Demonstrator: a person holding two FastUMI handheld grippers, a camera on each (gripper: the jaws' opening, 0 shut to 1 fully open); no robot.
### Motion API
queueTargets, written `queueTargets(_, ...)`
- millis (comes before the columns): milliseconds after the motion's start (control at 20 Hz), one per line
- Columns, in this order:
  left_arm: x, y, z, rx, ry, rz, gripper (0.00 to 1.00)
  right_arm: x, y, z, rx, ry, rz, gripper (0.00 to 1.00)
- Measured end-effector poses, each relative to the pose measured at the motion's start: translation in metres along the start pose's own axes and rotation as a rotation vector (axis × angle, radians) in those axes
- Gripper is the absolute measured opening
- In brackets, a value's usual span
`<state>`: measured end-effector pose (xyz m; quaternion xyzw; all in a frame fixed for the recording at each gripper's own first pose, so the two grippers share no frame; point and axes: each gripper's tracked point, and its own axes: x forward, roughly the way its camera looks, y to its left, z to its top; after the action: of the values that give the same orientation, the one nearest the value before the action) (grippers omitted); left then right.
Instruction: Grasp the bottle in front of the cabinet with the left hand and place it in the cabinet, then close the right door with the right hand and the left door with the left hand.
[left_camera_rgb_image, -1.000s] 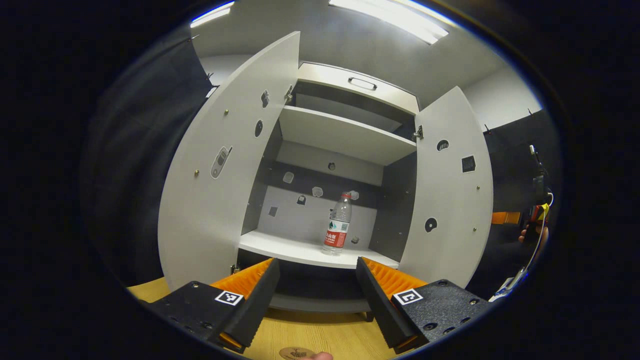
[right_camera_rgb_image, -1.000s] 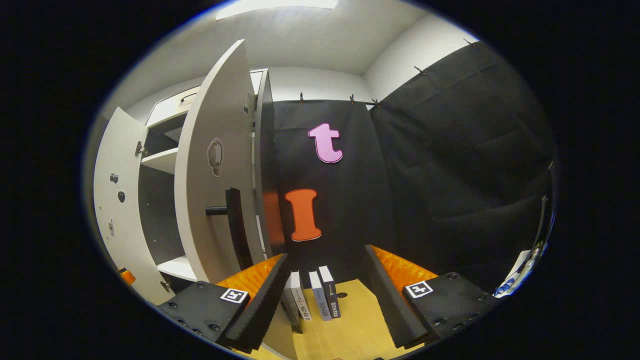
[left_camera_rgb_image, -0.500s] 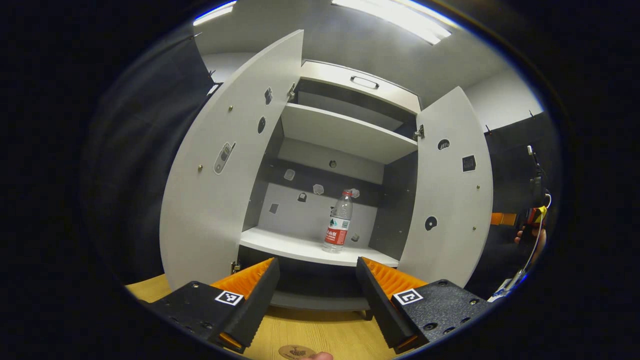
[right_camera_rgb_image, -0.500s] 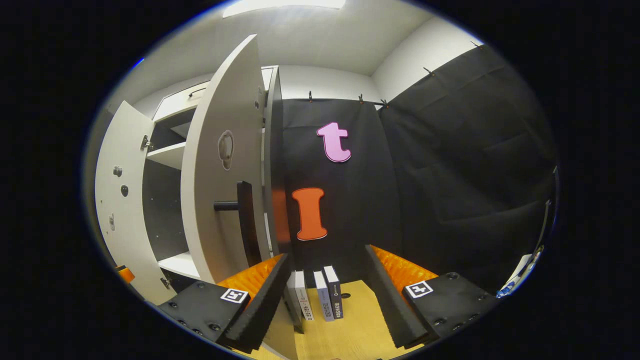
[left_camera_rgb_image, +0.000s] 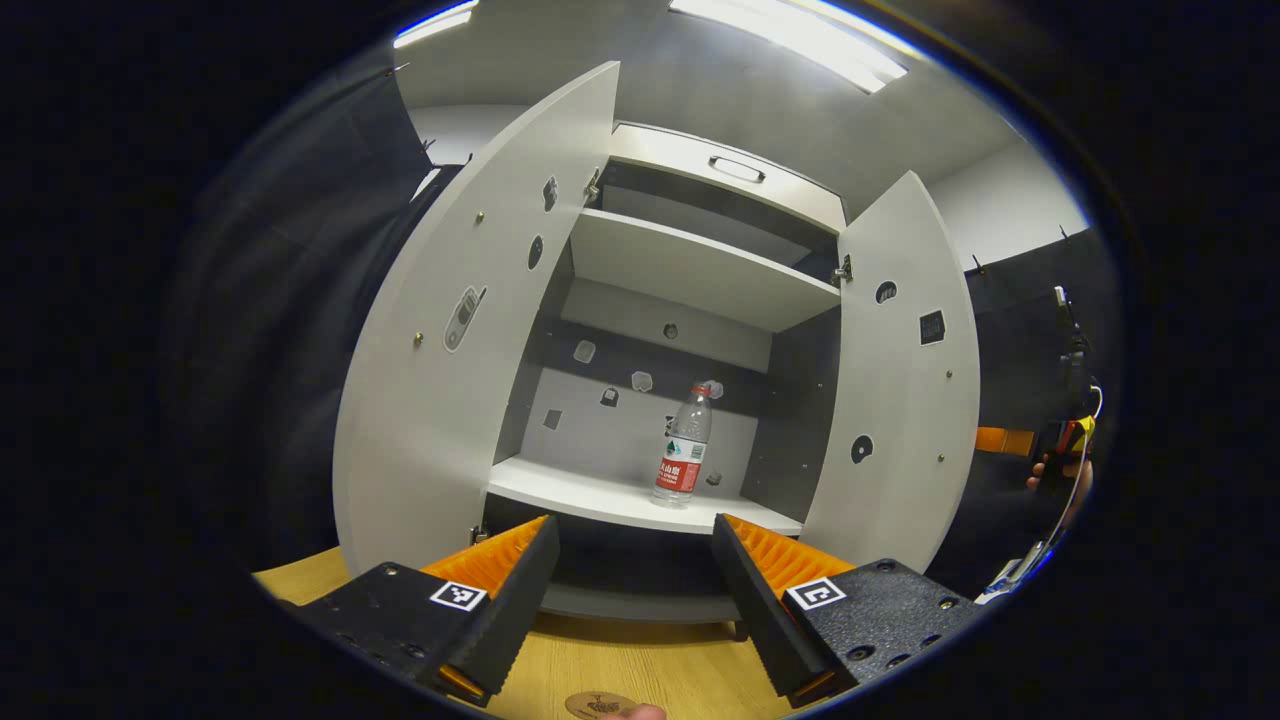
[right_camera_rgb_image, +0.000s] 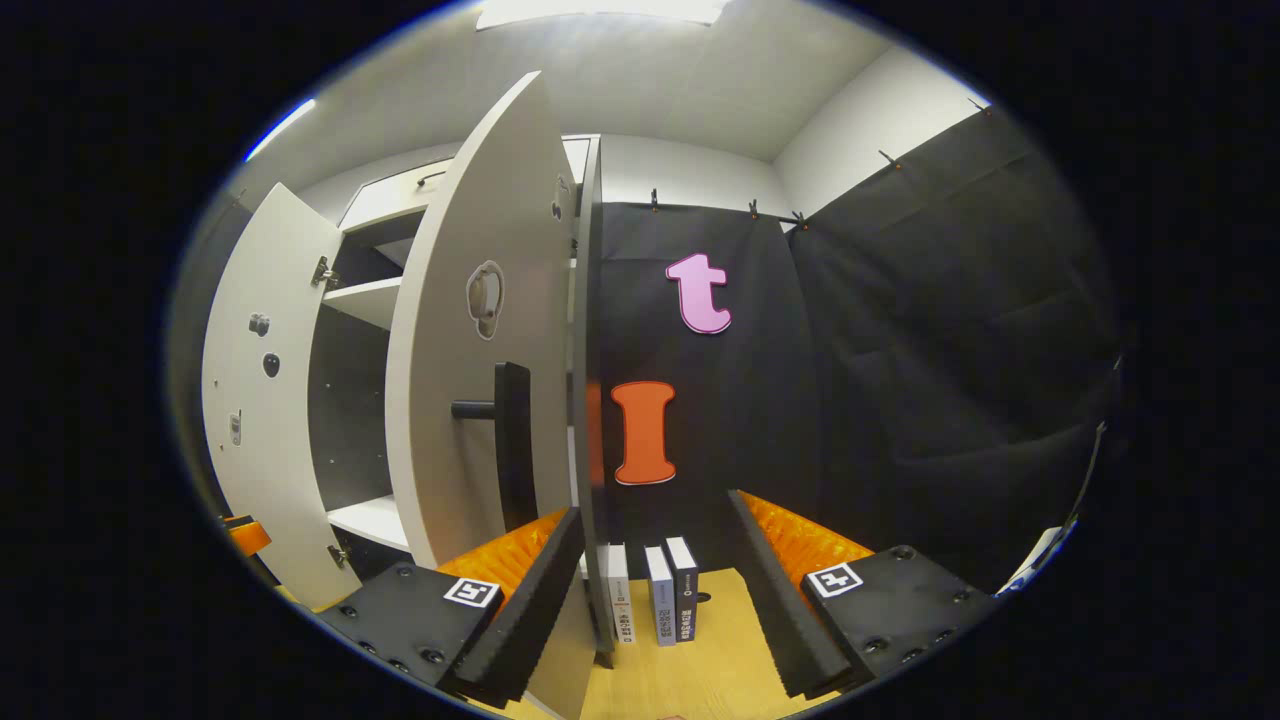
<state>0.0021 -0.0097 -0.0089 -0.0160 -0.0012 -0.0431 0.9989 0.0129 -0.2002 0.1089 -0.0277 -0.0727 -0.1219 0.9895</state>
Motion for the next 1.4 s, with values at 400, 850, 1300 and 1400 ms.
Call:
queueTargets(400,0.003,0.021,0.007,0.016,0.000,0.001,0.94,0.000,0.045,-0.004,0.022,0.015,0.038,0.96)
queueTargets(850,0.003,0.036,0.012,0.018,-0.004,0.005,0.94,0.006,0.097,-0.007,0.017,0.024,0.116,0.96)
queueTargets(1300,-0.003,0.050,0.021,0.029,-0.029,0.045,0.94,0.017,0.143,-0.009,0.035,0.023,0.213,0.97)
queueTargets(1400,-0.005,0.053,0.022,0.028,-0.032,0.056,0.94,0.017,0.152,-0.013,0.030,0.028,0.236,0.97)
